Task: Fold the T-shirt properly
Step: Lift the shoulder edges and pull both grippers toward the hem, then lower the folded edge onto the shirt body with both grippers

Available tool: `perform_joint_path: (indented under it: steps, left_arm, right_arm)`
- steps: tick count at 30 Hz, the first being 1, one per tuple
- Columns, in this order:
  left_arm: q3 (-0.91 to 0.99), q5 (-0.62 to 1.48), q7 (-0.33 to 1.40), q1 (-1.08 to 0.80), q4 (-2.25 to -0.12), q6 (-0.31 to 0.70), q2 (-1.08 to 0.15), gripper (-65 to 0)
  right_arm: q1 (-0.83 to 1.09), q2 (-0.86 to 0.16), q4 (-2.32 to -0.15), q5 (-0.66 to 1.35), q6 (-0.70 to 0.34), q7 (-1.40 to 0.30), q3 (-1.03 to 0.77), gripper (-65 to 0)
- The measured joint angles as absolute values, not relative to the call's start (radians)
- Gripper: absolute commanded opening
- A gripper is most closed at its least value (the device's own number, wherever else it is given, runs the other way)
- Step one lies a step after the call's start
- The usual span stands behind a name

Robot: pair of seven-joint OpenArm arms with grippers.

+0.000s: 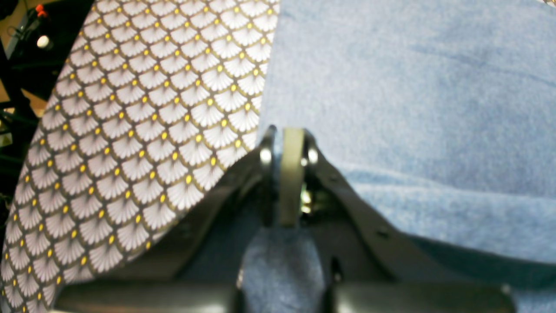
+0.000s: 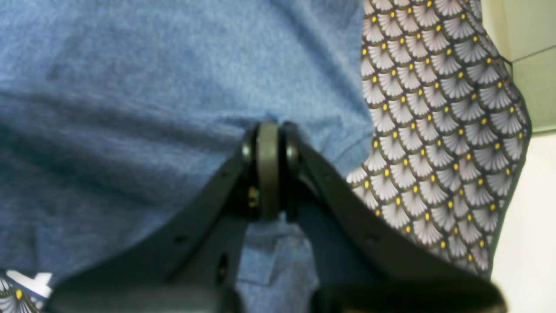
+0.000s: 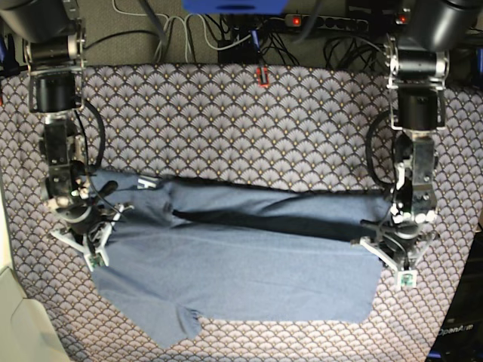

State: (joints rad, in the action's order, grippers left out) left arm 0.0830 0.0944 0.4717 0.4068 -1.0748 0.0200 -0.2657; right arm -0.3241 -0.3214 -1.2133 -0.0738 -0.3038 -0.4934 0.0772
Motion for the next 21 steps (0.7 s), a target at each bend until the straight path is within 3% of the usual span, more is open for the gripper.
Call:
perform_joint_path:
  steps: [10,21]
  left_arm:
    - [-0.033,0.094,0.471,0.487,-1.039,0.019,-0.282,-64.6]
    - [-0.033,0.094,0.464,0.485,-0.993,0.020,-0.282,-64.6]
  right_arm:
    - [-0.329,-0.313,-1.211,-0.135,-0.303,-0.485,0.077,-65.0]
    - [-0.333,-0.292,-1.196,-0.152,-0.303,-0.448,0.077,-65.0]
